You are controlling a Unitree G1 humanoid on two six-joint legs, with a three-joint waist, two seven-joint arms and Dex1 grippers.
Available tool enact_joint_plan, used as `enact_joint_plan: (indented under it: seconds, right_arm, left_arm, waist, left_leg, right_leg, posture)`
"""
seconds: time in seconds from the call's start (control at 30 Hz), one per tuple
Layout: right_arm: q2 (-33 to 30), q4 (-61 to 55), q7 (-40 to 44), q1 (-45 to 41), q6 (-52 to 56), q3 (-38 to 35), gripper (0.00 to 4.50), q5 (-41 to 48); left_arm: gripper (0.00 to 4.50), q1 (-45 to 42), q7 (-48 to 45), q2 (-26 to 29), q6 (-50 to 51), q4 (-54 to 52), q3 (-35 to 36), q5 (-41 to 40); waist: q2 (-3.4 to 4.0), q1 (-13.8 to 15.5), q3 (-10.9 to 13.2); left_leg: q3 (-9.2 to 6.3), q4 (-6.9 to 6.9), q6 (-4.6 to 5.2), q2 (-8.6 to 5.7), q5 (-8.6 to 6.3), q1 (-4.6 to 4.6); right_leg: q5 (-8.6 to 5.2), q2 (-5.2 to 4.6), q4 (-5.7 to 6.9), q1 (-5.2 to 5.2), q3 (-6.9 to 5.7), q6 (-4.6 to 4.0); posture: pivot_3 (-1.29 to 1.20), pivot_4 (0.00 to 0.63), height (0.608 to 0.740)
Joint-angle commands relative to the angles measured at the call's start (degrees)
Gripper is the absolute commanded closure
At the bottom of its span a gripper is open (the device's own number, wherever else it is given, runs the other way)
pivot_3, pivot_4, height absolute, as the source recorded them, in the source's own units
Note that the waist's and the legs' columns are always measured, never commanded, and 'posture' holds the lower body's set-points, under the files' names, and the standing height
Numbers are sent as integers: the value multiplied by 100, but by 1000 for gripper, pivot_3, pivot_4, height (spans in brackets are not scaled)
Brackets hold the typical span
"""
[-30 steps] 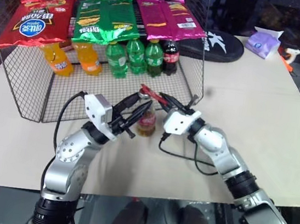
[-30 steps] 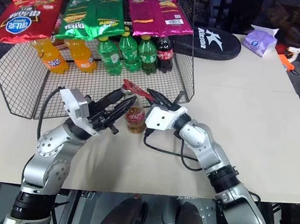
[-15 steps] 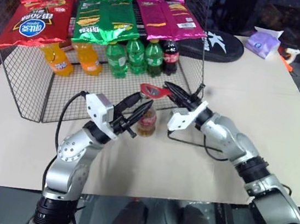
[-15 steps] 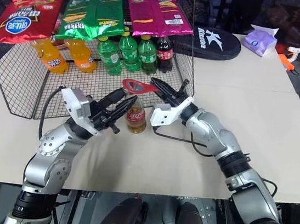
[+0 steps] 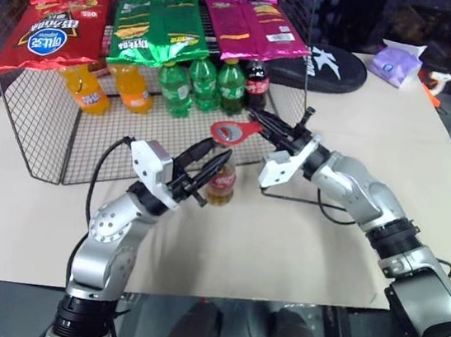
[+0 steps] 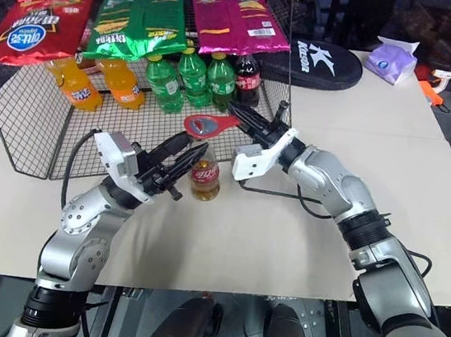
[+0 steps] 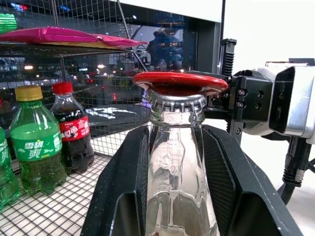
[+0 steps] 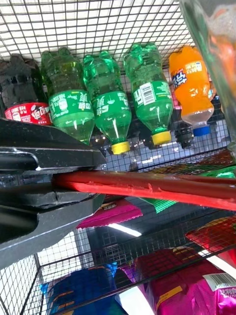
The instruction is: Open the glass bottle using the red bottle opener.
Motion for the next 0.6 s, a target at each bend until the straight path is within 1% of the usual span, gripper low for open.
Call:
enact_joint_plan:
  seconds: [0.03,0.3,0.53,0.57,0.6]
  right_arm:
    - [42,-292,-122,-31,146,-388,4500,262]
    - [219,-426,-156,228,242,-889,4500,954]
    - [213,-399,12,520,473,-1029,4500,1241]
    - [213,-409,27,561,498,-1042,4500,1270]
    - [207,-423,41,607,510,-1049,4500,1273]
  left_arm:
    - [3325,130,58,-10,95,0,-71,57]
    - [3325,190,112,6,87,-15,-60,62]
    - [3325,269,106,-1,107,-94,-42,-27]
    - [2387,275,98,0,113,-103,-43,-41]
    - [2028,283,100,7,110,-118,-41,-25]
  waist:
    - [0,1,0]
    - [0,0,0]
    - [0,-2,0]
    - [1,-1,1]
    - [1,-8,2]
  left_leg:
    - [0,0,0,0,0,0]
    - [-1,-1,0,1,0,-1]
    - [1,-2,0,2,0,-1]
    - [1,-2,0,2,0,-1]
    - [1,-2,0,1,0,-1]
  right_leg:
    - [0,0,0,0,0,0]
    - [0,0,-1,0,0,0]
    - [0,0,-1,-1,1,0]
    - [0,0,-1,-1,1,0]
    - [0,0,-1,-1,1,0]
  posture:
    - [0,150,740]
    - [0,150,740]
    - [0,150,740]
    - [0,150,740]
    - [0,150,740]
